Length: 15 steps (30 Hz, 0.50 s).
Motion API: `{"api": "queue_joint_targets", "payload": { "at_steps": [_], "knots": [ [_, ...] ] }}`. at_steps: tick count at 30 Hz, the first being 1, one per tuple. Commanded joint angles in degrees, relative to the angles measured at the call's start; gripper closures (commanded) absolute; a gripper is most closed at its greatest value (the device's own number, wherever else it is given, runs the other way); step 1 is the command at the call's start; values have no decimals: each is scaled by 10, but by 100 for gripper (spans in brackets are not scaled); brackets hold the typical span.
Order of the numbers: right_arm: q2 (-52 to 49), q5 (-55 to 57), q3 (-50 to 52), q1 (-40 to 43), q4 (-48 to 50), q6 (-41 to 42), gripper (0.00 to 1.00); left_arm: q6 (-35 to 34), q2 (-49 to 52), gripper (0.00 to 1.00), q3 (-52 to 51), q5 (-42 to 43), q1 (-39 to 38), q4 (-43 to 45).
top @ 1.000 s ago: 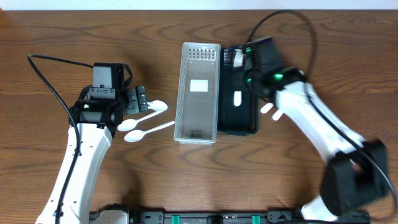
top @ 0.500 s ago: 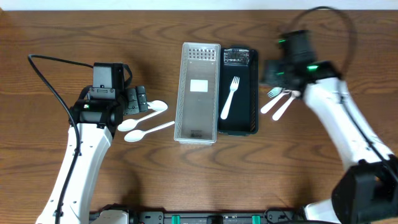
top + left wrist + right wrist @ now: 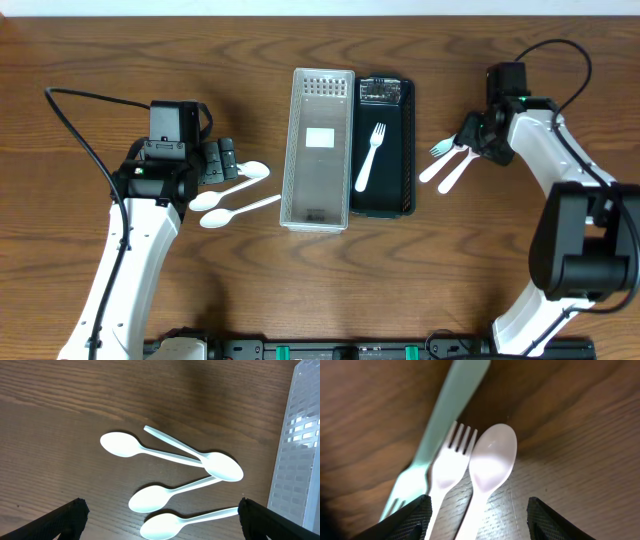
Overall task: Pack container
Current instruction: 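Return the right gripper to the cutlery and grasp a white knife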
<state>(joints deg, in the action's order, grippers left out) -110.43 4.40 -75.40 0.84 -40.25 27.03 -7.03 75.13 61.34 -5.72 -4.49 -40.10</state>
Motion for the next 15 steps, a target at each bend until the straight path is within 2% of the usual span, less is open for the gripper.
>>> {"api": "queue_joint_targets", "payload": {
  "at_steps": [1, 5, 9, 13, 15],
  "knots": [
    [-21, -3, 3, 1, 3, 17, 37, 10, 2, 2, 11, 4, 3, -2],
    [-44, -3, 3, 1, 12, 17, 41, 10, 2, 2, 11, 3, 3, -2],
    [-60, -3, 3, 0, 3, 17, 52, 10, 2, 2, 11, 3, 3, -2],
    [-69, -3, 6, -1, -5, 17, 70, 10, 2, 2, 11, 3, 3, -2],
    [-69, 1, 9, -1, -14, 17, 86, 10, 2, 2, 11, 3, 3, -2]
  ]
}}
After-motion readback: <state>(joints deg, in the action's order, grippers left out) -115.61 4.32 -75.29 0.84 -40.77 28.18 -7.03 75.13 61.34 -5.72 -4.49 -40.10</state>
